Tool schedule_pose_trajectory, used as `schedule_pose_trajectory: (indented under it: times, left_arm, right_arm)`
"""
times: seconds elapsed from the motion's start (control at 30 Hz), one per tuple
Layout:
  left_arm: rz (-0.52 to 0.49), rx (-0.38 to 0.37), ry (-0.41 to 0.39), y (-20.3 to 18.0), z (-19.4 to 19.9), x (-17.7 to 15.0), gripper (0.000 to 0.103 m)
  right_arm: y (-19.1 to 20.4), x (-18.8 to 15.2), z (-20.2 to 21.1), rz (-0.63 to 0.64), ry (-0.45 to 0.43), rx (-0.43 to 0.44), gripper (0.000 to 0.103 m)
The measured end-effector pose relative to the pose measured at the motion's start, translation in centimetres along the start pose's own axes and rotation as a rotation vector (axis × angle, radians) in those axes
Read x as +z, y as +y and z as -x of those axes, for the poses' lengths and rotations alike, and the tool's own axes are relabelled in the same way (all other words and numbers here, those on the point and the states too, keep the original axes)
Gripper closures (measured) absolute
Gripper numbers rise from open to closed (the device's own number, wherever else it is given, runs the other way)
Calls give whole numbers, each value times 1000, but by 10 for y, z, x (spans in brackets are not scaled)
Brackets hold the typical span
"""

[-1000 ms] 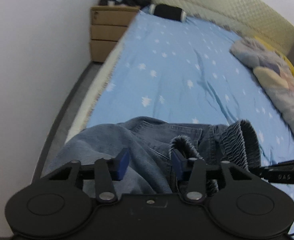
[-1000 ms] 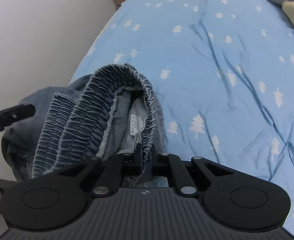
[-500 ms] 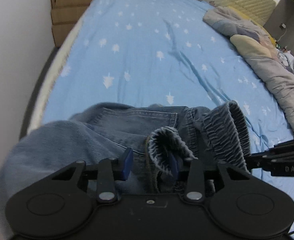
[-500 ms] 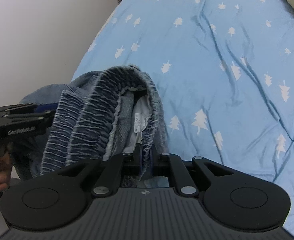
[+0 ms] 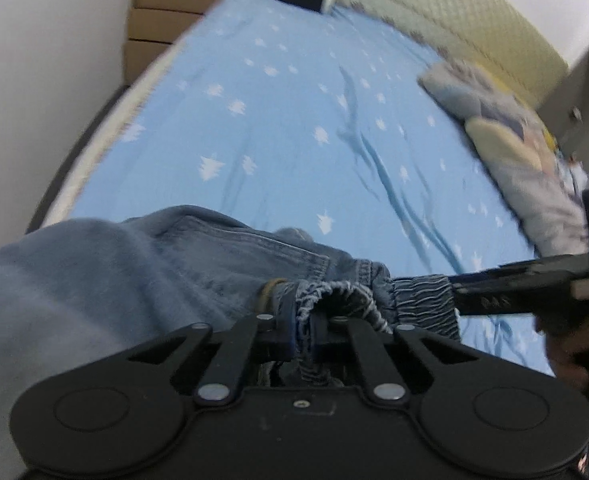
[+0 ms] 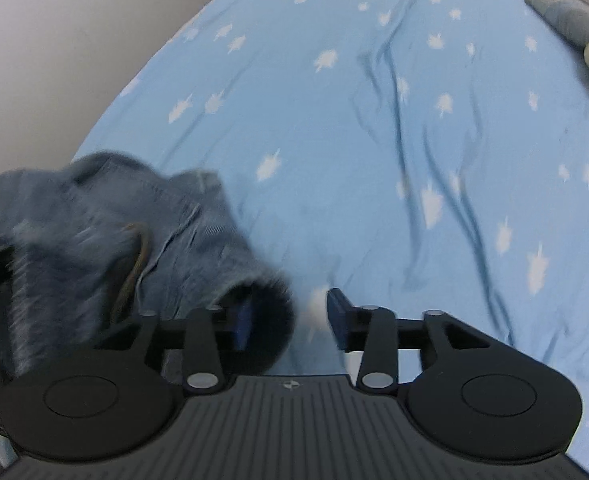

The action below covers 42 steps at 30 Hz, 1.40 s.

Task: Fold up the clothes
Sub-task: 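Lift the jeans with both grippers and pull them apart to unfold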

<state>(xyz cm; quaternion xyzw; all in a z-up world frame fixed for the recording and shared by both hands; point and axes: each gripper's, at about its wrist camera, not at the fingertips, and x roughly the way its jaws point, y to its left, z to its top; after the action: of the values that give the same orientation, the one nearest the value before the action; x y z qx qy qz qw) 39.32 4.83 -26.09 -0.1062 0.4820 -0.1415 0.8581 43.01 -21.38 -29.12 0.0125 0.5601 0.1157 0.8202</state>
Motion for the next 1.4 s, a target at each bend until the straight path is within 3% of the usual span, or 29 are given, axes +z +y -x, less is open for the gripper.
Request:
schedule_pose_trajectory:
  times: [0.07, 0.1, 0.13, 0.2, 0.3, 0.7, 0.97, 1.27, 1.4]
  left_arm:
    - [42, 2, -31, 7, 21, -4, 98]
    - [62, 4, -46, 10, 32, -6, 98]
    - [79, 7, -59, 12, 42, -9, 98]
    - [106, 15, -80, 13, 62, -16, 98]
    - [137, 28, -111, 11, 89, -31, 98]
    - [321, 52, -324, -5, 197, -92, 99]
    - [336, 73, -425, -38, 244, -120, 99]
    - [365, 160, -559, -145, 279, -178, 99]
    - [387, 204, -599, -221, 277, -216, 99]
  right_arm:
    - [5, 9, -4, 82, 1, 7, 59]
    - [12, 12, -2, 149, -5, 11, 63]
    - [21, 13, 0, 220, -11, 22, 76]
    - [41, 13, 8, 356, -25, 45, 89]
    - [67, 7, 30, 495, -72, 51, 95]
    - [64, -11, 147, 208, -243, 98, 96]
    - [68, -4, 192, 217, -313, 127, 96]
    - [2, -28, 231, 262, -339, 197, 96]
    - [-42, -44, 245, 293, -360, 234, 96]
